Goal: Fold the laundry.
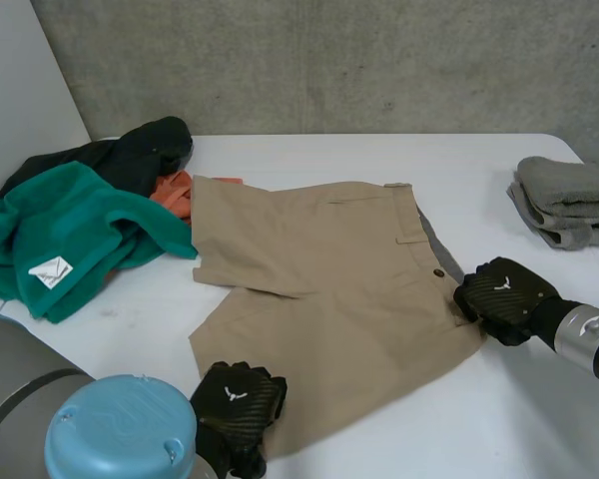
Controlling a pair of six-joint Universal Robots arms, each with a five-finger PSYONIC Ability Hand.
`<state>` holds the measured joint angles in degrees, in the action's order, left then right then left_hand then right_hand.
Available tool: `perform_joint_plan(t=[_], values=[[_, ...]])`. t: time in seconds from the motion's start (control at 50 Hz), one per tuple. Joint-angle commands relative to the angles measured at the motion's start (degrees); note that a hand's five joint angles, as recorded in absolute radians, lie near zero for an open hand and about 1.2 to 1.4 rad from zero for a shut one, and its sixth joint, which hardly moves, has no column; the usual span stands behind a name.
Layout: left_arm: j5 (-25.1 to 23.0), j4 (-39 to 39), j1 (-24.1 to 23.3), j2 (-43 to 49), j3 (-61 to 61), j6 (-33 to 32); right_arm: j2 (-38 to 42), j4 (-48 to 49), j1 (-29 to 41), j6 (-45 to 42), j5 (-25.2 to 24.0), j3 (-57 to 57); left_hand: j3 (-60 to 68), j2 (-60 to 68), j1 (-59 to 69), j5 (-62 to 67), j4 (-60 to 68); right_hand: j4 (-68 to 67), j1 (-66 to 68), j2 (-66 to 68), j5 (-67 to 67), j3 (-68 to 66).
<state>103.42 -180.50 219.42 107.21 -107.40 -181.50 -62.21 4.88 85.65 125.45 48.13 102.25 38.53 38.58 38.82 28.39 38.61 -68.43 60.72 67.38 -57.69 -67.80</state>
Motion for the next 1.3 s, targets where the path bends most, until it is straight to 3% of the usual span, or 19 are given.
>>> perform_joint_plan(t=[0.02, 0.24, 0.28, 0.36, 0.46, 0.6, 0.66, 0.72, 0.74, 0.82, 0.88, 0.94, 0.98, 1.12, 1.3], values=[[1.0, 0.06, -0.83, -0.51, -0.52, -0.34, -0.63, 0.39, -0.05, 0.5, 0.12, 0.49, 6.51, 6.46, 6.21, 6.64, 6.43, -11.57, 19.28, 12.62, -12.31, -12.2], [3.45, -3.36, -1.8, 3.44, -0.52, -3.33, -1.06, 0.3, 0.04, 0.85, 0.73, 1.19, 10.88, 10.83, 10.58, 11.01, 10.79, -11.57, 19.28, 12.62, -12.31, -12.2], [4.33, -4.5, -1.72, 3.8, -0.52, -4.73, -1.85, 0.04, -0.05, 1.02, 0.73, 1.37, 15.73, 15.68, 15.43, 15.86, 15.64, -11.57, 19.28, 12.62, -12.31, -12.2], [5.48, -6.61, -1.54, 3.97, -0.61, -8.86, -4.58, -0.31, -0.14, 1.55, 1.17, 2.6, 41.41, 41.36, 41.12, 41.55, 41.33, -11.57, 19.28, 12.62, -12.31, -12.2], [6.71, -6.53, -1.89, 1.27, -0.09, -12.29, -9.67, -3.2, -0.22, 2.26, 2.32, 3.83, 41.47, 41.42, 41.18, 41.61, 41.39, -11.57, 19.28, 12.62, -12.31, -12.2], [6.45, -0.4, -2.41, -10.59, -0.35, -15.63, -19.25, -18.75, -0.49, -0.99, 2.67, 3.57, 41.47, 41.42, 41.18, 41.61, 41.39, -11.57, 19.28, 12.62, -12.31, -12.2], [6.36, 5.58, -4.26, -13.33, 0.53, -15.46, -24.77, -31.28, -3.98, -8.87, 2.93, 2.96, 41.47, 41.42, 41.18, 41.61, 41.39, -11.57, 19.28, 12.62, -12.31, -12.2], [4.79, 16.64, -9.17, -16.85, 2.72, -14.67, -26.46, -38.69, -7.33, -14.25, 3.63, 2.69, 41.47, 41.42, 41.18, 41.61, 41.39, -11.57, 19.28, 12.62, -12.31, -12.2], [4.26, 18.68, -9.97, -17.38, 3.16, -14.15, -27.6, -45.07, -9.87, -18.79, 4.68, 2.69, 41.47, 41.42, 41.18, 41.61, 41.39, -11.57, 19.28, 12.62, -12.31, -12.2], [2.32, 24.67, -11.3, -18.87, 5.01, -11.33, -29.19, -54.36, -13.14, -26.74, 4.87, 2.34, 41.47, 41.42, 41.18, 41.61, 41.39, -11.57, 19.28, 12.62, -12.31, -12.2], [2.23, 22.48, -10.16, -18.97, 5.71, -10.98, -29.02, -52.18, -13.58, -25.35, 0.75, 1.9, 41.47, 41.42, 41.18, 41.61, 41.39, -11.57, 19.28, 12.62, -12.31, -12.2], [2.23, 15.99, -5.33, -18.27, 6.15, -11.77, -27.26, -45.6, -13.41, -18.42, -4.88, 2.69, 41.47, 41.42, 41.18, 41.61, 41.39, 21.58, -13.87, -20.52, 20.83, 20.94], [2.23, 10.72, -1.38, -17.13, 6.68, -11.94, -24.9, -39.37, -13.15, -10.63, -6.99, 3.3, 41.47, 41.42, 41.18, 41.61, 41.39, 26.88, -19.17, -25.83, 26.14, 26.25], [2.14, 3.14, 3.82, -10.27, 11.51, -15.19, -21.46, -24.6, -3.41, 6.45, -4.38, 6.28, 41.47, 41.42, 41.18, 41.61, 41.39, 34.61, -26.9, -33.56, 33.87, 33.98], [2.05, 2.44, 7.6, -8.95, 15.38, -16.87, -21.19, -12.36, 1.35, 7.18, 2.4, 13.06, 41.47, 41.42, 41.18, 41.61, 41.39, 41.02, -33.31, -39.97, 40.28, 40.39]])
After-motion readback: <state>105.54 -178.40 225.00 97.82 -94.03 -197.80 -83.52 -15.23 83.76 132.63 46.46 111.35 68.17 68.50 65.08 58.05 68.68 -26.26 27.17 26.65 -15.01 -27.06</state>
